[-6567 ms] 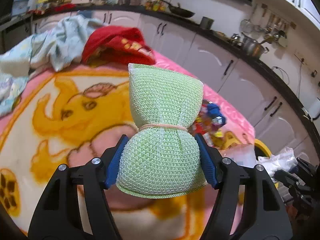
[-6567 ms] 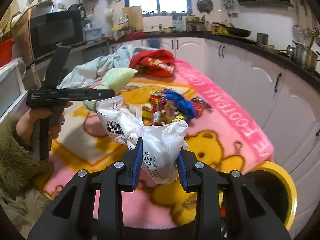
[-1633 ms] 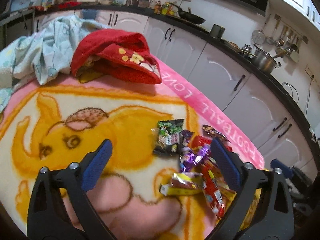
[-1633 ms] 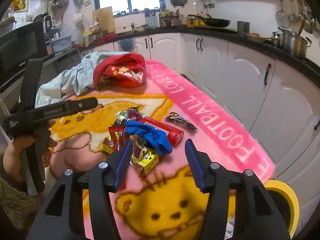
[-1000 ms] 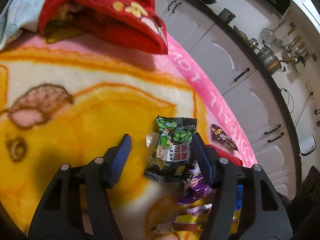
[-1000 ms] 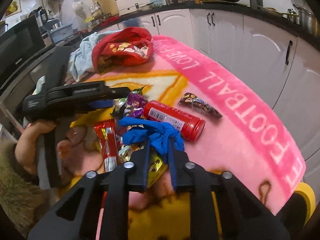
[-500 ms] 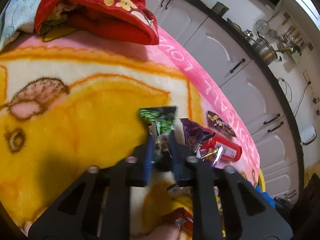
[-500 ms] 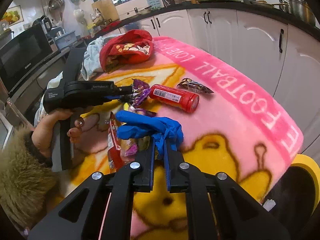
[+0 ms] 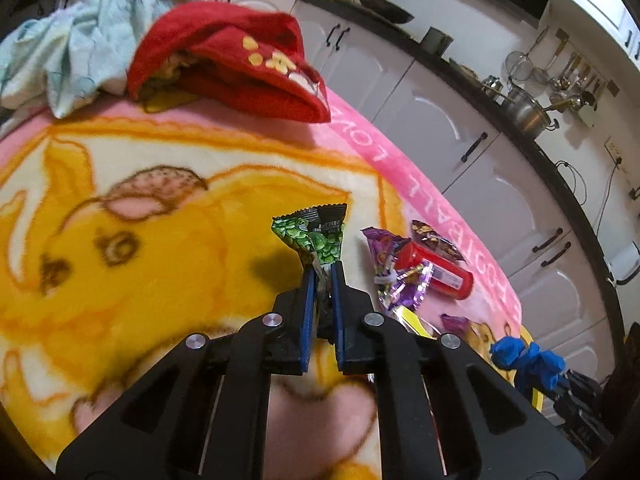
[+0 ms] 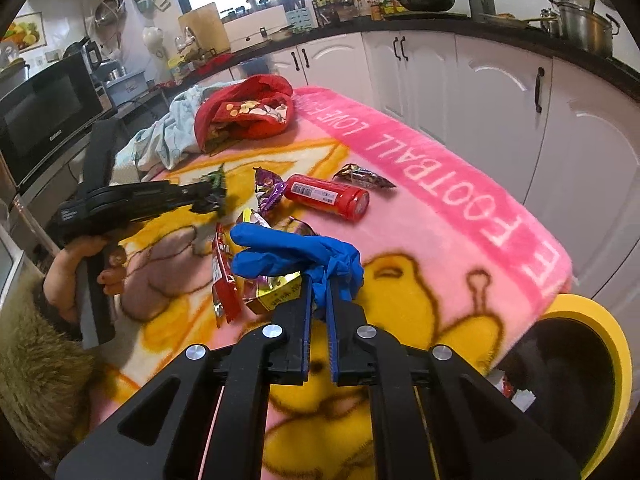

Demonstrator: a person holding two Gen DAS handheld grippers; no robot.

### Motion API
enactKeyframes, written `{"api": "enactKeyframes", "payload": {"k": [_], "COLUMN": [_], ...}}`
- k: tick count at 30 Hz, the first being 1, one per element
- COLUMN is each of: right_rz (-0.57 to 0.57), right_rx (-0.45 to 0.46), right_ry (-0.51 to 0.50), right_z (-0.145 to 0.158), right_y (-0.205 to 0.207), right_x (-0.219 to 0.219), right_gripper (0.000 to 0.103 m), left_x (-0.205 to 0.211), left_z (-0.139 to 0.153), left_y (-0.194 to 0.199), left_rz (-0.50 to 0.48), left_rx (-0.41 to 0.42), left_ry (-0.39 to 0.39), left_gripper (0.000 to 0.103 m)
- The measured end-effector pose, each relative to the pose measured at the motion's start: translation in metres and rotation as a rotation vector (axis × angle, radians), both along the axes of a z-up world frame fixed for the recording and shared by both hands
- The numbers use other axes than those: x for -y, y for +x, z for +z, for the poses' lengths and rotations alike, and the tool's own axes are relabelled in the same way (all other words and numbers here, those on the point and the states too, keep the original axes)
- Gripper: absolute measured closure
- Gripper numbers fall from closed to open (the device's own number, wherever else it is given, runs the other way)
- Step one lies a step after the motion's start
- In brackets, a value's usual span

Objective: Collect trash
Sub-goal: 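Carry the wrapper and glove over the yellow bin and open both tools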

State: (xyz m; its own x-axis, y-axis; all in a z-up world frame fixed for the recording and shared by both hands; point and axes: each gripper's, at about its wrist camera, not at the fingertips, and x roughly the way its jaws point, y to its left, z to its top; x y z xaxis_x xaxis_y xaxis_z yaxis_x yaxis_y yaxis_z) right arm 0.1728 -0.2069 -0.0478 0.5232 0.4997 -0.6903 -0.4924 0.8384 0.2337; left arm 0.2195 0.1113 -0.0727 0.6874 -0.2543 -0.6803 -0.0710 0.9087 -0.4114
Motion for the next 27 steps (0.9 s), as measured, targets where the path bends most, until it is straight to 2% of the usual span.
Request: {"api": "enactKeyframes", "payload": {"k": [14,27], "right_rz": [-0.008,-0.064], "right_rx": [0.077,0.135], "right_ry": [-0.006,-0.010], "right_z": [0.025,0.045], "right_y": [-0.025,-0.045], "right_x": [0.016,0.050], "right_gripper": [0.096,0.096], "left_x": [0.034,0.097], "left_z": [0.032,0.058], "left_y": [-0.049,-0.068], "left_rz": [-0.056,-0.196], "left_rx": [0.095,0.163], "left_ry": [0.031,0.045], "left_gripper": [0.099,0.099]}}
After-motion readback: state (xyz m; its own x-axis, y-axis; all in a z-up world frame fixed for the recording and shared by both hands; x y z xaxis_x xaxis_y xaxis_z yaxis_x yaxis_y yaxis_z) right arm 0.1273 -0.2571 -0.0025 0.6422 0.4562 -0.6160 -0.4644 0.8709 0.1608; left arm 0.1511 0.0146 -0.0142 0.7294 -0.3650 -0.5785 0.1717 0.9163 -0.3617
